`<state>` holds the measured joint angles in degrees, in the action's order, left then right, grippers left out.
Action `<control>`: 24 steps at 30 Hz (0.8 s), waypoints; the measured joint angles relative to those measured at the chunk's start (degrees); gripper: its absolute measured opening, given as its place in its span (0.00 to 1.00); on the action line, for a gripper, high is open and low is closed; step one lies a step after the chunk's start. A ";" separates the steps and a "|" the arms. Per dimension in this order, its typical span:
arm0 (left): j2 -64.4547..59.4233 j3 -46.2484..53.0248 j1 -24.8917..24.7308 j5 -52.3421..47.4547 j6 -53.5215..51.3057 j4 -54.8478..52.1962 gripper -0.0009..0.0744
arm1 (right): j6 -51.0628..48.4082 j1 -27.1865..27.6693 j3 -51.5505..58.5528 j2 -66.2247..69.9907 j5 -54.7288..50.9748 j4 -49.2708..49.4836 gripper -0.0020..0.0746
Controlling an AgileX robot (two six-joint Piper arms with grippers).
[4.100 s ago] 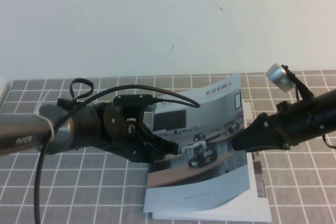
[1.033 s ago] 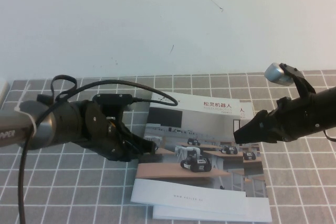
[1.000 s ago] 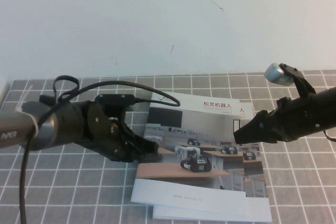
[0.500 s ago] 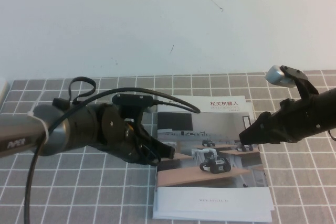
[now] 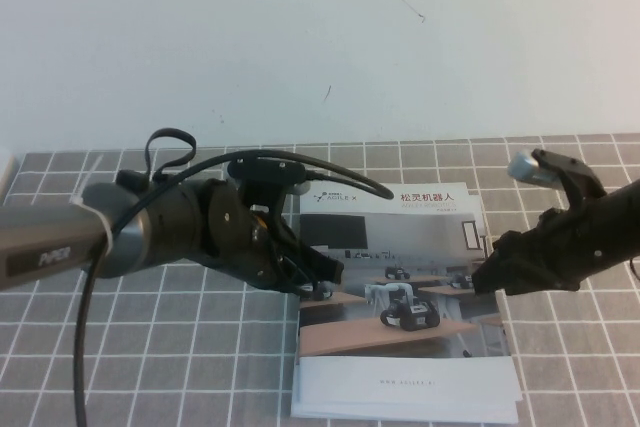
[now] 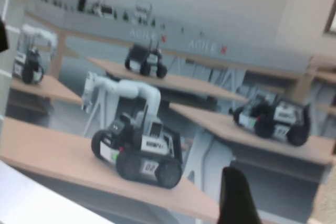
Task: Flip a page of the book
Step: Open the closed book
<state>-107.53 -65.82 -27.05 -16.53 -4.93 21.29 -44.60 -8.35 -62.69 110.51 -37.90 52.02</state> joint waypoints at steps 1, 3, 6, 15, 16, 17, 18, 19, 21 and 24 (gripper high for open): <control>-0.66 -0.04 0.00 0.00 0.00 -0.13 0.01 | 0.00 0.00 -0.11 0.66 -0.49 0.43 0.54; -1.43 -0.29 0.00 0.00 0.00 -0.27 0.01 | 0.00 0.00 -0.20 1.90 -1.03 1.14 0.54; -2.01 -0.32 0.00 0.09 0.00 -0.37 0.01 | -0.13 0.00 -0.20 2.51 -2.22 1.73 0.54; -3.13 -0.91 0.00 0.92 -0.10 -0.37 0.01 | -0.47 0.00 -0.89 2.51 -2.91 3.50 0.53; -3.23 -0.91 0.00 1.06 -0.10 -0.37 0.01 | -0.72 0.00 -0.89 2.51 -2.91 3.50 0.53; -3.23 -0.91 0.00 1.15 -0.10 -0.25 0.01 | -0.86 0.00 -0.89 2.51 -2.91 3.61 0.53; -3.26 -0.91 0.00 1.27 -0.10 -0.25 0.01 | -0.94 0.00 -0.89 2.51 -2.75 3.61 0.53; -3.36 -0.91 0.00 1.37 -0.10 -0.25 0.01 | -0.94 0.00 -0.89 2.51 -2.60 3.50 0.53; -3.36 -0.91 0.00 1.36 -0.22 -0.13 0.01 | -0.94 0.00 -0.89 2.51 -1.86 2.67 0.53; -3.36 -0.91 0.00 1.36 -0.22 -0.13 0.01 | -0.34 0.00 -0.89 2.51 -0.91 0.56 0.53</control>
<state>-110.89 -66.74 -27.05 -15.17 -5.15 21.16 -44.94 -8.35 -63.58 113.01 -38.81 52.58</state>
